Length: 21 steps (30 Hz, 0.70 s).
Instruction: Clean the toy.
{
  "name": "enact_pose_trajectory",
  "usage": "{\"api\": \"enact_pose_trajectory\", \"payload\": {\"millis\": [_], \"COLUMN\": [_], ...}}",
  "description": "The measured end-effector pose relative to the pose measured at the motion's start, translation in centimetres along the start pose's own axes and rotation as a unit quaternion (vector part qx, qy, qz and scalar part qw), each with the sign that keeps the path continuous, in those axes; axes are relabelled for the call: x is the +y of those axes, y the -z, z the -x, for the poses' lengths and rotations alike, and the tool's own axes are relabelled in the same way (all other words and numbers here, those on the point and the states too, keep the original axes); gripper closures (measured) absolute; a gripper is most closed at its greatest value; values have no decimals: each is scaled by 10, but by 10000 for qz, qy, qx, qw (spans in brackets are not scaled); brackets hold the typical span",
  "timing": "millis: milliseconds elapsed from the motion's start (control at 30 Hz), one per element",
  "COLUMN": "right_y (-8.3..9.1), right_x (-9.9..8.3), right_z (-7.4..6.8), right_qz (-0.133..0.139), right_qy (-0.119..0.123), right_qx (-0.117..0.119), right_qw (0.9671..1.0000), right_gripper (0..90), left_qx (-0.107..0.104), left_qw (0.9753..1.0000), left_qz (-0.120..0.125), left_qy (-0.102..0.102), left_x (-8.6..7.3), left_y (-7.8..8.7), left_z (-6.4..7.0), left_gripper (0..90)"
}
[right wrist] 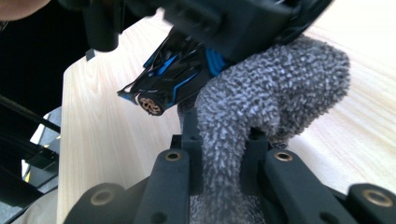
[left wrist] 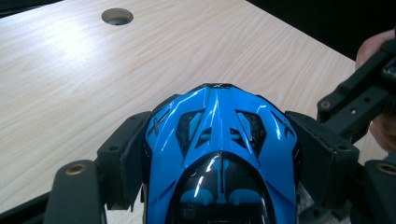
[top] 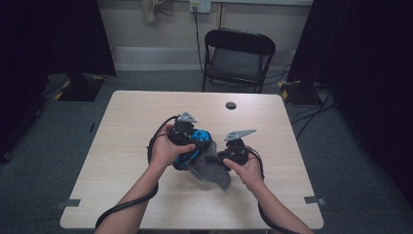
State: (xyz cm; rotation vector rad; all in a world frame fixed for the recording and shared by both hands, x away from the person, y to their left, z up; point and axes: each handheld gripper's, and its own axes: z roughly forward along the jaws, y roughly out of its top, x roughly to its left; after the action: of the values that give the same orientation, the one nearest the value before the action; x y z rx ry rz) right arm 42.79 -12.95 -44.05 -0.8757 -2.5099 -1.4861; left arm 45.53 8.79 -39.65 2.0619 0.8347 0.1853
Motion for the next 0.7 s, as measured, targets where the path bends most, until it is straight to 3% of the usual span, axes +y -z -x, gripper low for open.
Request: {"api": "enact_pose_trajectory", "payload": {"millis": [400, 700], "right_y": [-18, -21], "right_x": [-1, -4], "right_z": [-16, -23], "right_qz": [-387, -620], "right_qy": [349, 536], "right_qx": [175, 376], "right_qw": [9985, 9959], "right_gripper": [776, 776], "left_qx": [117, 165], "left_qw": [9999, 9996], "left_qz": [99, 171], "left_qy": [67, 162], "left_x": [7, 6], "left_y": [-1, -1], "left_z": [-3, -6], "left_gripper": [262, 262]}}
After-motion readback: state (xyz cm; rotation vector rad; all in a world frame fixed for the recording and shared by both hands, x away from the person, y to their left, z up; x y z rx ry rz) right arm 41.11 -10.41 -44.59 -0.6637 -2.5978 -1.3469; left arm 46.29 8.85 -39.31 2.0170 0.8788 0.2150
